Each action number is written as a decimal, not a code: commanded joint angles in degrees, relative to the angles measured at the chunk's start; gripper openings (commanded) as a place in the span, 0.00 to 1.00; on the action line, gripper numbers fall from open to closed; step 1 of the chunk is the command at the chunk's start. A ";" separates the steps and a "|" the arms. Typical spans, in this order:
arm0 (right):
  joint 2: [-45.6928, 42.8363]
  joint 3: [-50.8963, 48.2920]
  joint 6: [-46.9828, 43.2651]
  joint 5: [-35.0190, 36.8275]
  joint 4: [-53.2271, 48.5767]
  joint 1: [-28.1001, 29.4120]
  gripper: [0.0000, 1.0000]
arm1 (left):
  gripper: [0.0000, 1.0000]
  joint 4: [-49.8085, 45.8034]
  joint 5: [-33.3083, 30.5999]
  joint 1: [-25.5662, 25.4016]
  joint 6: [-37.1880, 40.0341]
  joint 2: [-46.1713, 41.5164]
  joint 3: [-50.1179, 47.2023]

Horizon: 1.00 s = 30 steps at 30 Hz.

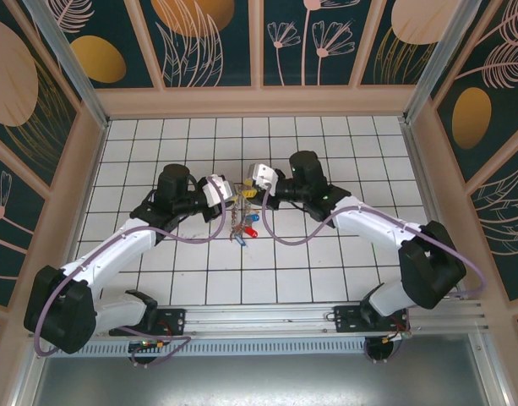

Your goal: Put the keys on the keyring

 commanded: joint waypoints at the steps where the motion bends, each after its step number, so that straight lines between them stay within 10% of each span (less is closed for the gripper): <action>1: 2.05 2.43 -1.79 -2.06 -2.51 0.62 0.28 | 0.00 1.22 1.73 0.11 0.74 -0.46 2.42; 30: 2.35 5.03 -3.91 -3.84 -10.88 -0.34 0.30 | 0.00 0.16 1.90 0.07 1.47 -0.29 2.42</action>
